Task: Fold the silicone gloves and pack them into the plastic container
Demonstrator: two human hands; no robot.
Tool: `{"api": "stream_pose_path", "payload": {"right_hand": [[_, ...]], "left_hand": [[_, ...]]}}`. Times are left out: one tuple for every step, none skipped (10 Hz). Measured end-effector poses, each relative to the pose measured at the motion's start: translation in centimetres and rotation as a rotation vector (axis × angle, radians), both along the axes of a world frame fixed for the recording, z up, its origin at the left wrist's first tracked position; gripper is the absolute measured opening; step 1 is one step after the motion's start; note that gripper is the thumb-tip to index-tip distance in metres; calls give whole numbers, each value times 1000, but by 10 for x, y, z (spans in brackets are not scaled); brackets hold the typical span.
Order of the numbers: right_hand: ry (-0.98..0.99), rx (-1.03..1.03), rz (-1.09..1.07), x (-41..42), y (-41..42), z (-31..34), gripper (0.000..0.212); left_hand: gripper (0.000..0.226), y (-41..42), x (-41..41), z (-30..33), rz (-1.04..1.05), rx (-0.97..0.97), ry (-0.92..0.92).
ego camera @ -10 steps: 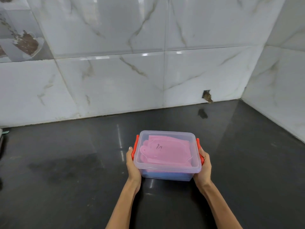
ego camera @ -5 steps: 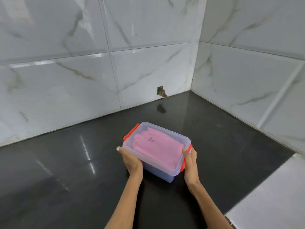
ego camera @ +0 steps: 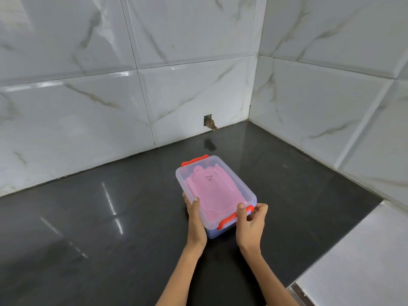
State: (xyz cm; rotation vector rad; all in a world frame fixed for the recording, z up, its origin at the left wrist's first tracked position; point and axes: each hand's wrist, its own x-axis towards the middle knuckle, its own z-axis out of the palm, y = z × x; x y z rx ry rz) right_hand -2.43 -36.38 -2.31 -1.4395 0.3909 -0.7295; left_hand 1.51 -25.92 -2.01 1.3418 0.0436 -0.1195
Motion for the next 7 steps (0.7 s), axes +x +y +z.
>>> {"api": "stream_pose_path", "payload": {"right_hand": [[2, -12, -14, 0, 0, -2, 64], [2, -41, -4, 0, 0, 0, 61], [-7, -93, 4, 1, -3, 0, 56], [-32, -101, 27, 4, -11, -4, 49], [-30, -53, 63, 2, -8, 4, 43], [-34, 335, 26, 12, -23, 18, 26], [114, 340, -96, 23, -57, 51, 27]], "left_hand": [[76, -1, -2, 3, 11, 8, 26], [73, -2, -3, 6, 11, 1, 33], [74, -4, -7, 9, 0, 7, 36], [79, -6, -11, 12, -26, 29, 32], [77, -4, -15, 20, -37, 71, 3], [81, 9, -13, 21, -57, 191, -32], [74, 40, -7, 30, 70, 411, -49]]}}
